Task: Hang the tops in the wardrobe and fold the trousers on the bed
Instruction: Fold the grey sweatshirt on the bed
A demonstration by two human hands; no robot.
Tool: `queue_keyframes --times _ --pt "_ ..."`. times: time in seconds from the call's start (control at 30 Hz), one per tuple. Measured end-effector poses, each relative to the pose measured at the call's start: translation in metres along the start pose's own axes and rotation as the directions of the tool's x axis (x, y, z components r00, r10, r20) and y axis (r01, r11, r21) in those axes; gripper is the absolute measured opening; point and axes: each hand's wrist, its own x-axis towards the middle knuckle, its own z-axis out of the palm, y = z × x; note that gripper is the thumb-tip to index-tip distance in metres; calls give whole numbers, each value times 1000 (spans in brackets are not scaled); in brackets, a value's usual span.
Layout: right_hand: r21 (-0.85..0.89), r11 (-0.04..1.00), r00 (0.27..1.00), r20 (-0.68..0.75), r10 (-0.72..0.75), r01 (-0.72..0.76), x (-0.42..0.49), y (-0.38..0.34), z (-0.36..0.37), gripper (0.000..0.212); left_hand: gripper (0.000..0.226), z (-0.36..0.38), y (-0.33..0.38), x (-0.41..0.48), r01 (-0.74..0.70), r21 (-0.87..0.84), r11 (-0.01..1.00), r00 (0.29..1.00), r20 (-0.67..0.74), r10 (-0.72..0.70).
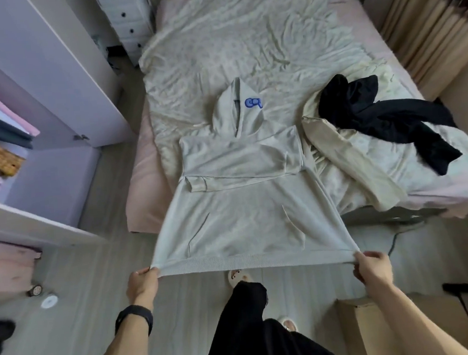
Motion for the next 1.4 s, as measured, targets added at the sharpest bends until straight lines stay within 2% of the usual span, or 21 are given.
queue_keyframes --times 0.1,0.17,0.23,0.3,0.4,0.47,0.53,0.6,0.63,0.7,0.87,0.93,1.07,1.2,1.27,1.4 --pt "216 976 998 56 9 -21 5 -31 4 6 21 -8 18 3 -49 -162 986 998 39 56" --pt "356 933 993 113 18 -58 4 -65 11 19 16 -8 43 6 -5 -291 957 996 84 31" --pt "475 875 989 145 28 -94 3 -98 17 20 20 -5 71 11 87 -396 914 986 163 -23" --pt "551 827 987 162 24 -110 10 -134 26 13 20 -1 105 19 165 -438 884 966 251 -57" --pt "558 818 969 246 -4 -138 32 -177 41 12 23 8 154 36 190 -454 871 943 332 -33" --pt "444 895 963 256 -86 -38 45 -203 54 22 21 17 184 51 145 -405 903 933 359 11" --pt "227 960 953 213 -214 165 64 -239 77 22 19 35 220 81 14 -266 964 918 384 93" --pt "48 952 935 180 -306 303 73 -264 93 13 14 49 246 108 -160 -132 978 933 303 194" --pt "-45 938 930 155 -332 343 82 -278 104 13 26 60 259 131 -222 -71 972 937 259 233" --pt "-186 908 926 111 -361 376 104 -300 124 23 41 82 284 173 -285 47 957 939 212 269" --pt "-462 808 924 81 -373 366 156 -354 169 42 47 122 345 229 -390 333 859 921 166 353" --pt "-562 741 915 75 -395 366 180 -367 189 41 55 138 359 251 -383 487 785 921 138 364" --pt "-645 628 863 101 -495 436 225 -388 224 42 48 172 375 271 -343 586 734 921 55 387" --pt "-725 542 859 135 -494 426 267 -404 283 36 51 221 374 313 -272 665 695 937 18 350" --pt "-747 507 849 143 -509 429 270 -402 295 33 54 222 375 322 -263 680 685 932 -3 361" --pt "-825 467 916 141 -376 319 299 -384 312 40 54 242 387 351 -246 728 640 930 -9 368"
